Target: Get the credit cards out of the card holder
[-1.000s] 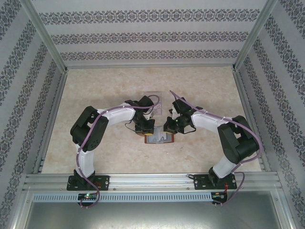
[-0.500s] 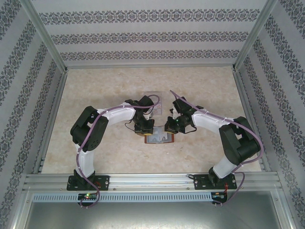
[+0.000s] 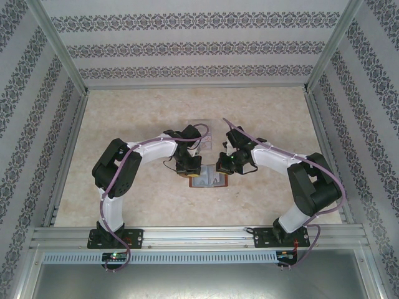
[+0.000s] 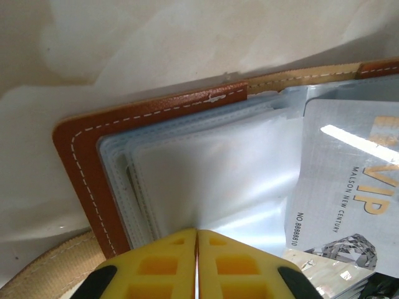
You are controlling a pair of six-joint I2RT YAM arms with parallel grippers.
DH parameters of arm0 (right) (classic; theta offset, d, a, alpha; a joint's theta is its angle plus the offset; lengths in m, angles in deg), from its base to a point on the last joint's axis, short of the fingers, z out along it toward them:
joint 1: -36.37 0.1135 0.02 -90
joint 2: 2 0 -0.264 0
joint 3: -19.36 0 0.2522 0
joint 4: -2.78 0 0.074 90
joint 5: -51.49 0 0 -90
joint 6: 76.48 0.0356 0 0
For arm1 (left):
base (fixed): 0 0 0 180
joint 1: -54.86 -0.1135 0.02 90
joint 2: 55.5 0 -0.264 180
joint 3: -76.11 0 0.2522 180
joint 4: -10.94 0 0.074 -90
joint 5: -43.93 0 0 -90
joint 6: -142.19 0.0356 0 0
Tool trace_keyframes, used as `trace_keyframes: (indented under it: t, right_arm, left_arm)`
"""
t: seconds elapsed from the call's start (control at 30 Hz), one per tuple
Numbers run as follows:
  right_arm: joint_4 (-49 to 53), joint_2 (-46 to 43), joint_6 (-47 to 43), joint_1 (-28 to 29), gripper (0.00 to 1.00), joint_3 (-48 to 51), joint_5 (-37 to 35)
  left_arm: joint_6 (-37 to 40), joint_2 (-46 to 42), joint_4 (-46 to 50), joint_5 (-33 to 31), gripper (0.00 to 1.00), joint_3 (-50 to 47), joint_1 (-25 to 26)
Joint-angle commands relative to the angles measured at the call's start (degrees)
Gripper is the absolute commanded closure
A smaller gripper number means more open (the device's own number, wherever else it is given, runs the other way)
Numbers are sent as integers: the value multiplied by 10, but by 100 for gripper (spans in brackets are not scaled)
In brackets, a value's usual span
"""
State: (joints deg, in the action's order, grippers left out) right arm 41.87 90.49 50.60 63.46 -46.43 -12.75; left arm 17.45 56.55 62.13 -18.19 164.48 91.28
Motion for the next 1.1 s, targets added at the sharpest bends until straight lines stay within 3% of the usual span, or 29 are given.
trace_keyframes:
  t: [0.0, 0.6, 0.87, 1.07]
  right_arm:
    - [25, -14, -7, -6, 93, -10, -22]
    - [42, -40, -24, -6, 95, -28, -12]
    - [90, -38, -204, 2, 98, -60, 5]
    - [161, -32, -312, 8, 99, -106, -56]
  left_arm:
    - [0, -12, 22, -1, 89, 14, 8]
    - [-11, -61, 3, -26, 85, -1, 0]
    - [-25, -96, -28, -38, 85, -47, -25]
    - [-27, -106, -42, -39, 85, -71, -35]
